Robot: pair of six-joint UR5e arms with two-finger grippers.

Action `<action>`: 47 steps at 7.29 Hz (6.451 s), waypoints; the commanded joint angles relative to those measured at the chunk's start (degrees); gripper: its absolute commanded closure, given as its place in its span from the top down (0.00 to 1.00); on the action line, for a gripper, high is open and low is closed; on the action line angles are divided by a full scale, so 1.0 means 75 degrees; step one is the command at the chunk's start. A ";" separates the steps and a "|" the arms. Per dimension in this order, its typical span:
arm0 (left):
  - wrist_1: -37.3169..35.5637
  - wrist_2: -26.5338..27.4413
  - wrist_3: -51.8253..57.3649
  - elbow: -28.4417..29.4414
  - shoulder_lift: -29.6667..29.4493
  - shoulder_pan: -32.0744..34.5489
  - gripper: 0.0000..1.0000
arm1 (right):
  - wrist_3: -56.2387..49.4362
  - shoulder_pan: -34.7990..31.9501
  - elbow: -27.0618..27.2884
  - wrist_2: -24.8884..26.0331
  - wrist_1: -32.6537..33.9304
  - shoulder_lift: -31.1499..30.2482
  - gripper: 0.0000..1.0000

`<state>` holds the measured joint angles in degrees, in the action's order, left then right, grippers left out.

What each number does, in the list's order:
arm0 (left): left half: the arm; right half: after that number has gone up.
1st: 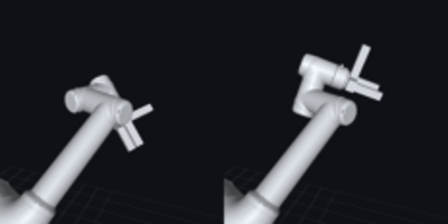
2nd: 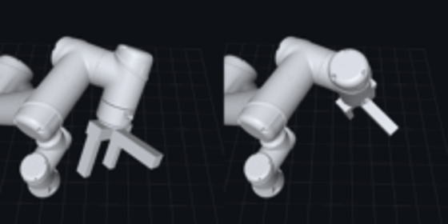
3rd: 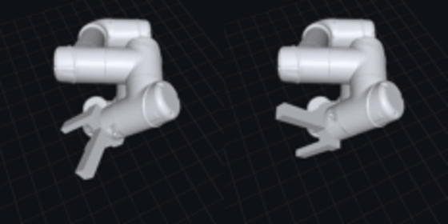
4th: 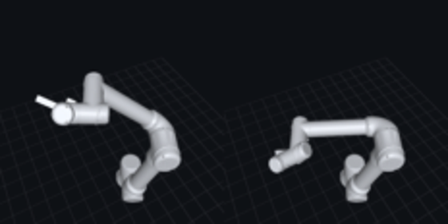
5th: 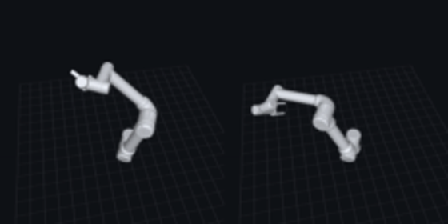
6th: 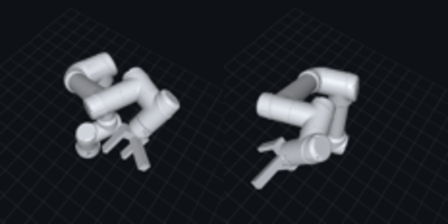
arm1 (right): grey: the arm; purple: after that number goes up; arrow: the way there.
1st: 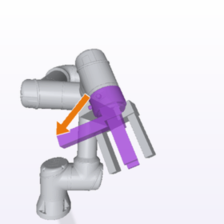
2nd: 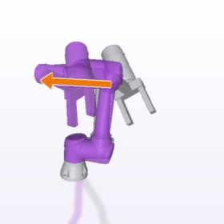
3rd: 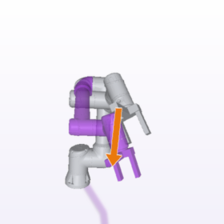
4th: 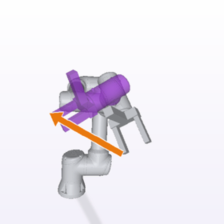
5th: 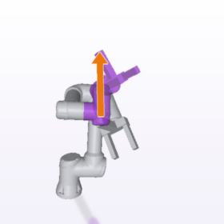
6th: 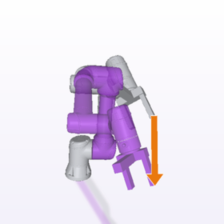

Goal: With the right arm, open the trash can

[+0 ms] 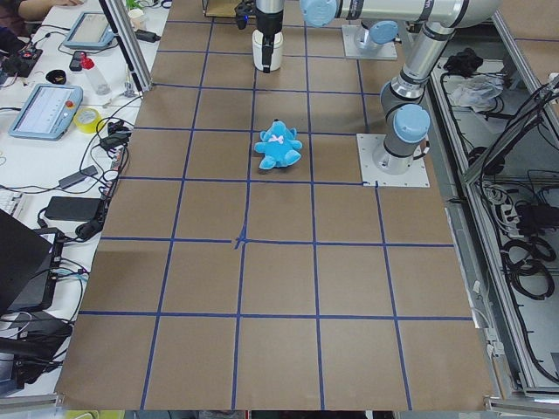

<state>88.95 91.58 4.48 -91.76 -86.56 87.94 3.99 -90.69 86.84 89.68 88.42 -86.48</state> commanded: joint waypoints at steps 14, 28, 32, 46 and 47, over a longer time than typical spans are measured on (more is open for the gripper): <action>0.0000 0.0000 0.0000 0.0000 -0.0001 0.0005 1.00 | -0.0005 -0.0001 0.0000 -0.0004 0.0000 0.0000 0.98; 0.0000 0.0000 0.0000 0.0000 -0.0001 0.0004 1.00 | 0.1493 -0.0423 0.1101 -0.0075 0.1675 0.0538 0.00; 0.0000 0.0000 0.0000 0.0000 -0.0001 0.0005 1.00 | 0.1647 -0.0423 0.2141 -0.0028 0.3042 0.0656 0.00; 0.0000 0.0000 0.0011 0.0000 -0.0001 0.0005 1.00 | 0.1753 -0.0423 0.2555 -0.0121 0.3516 0.0726 0.00; 0.0000 0.0000 0.0000 0.0000 -0.0001 0.0005 1.00 | 0.1753 -0.0423 0.2566 -0.0121 0.3643 0.0773 0.00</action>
<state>88.95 91.58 4.53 -91.76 -86.57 87.98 17.14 -93.87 106.03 88.79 114.96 -81.11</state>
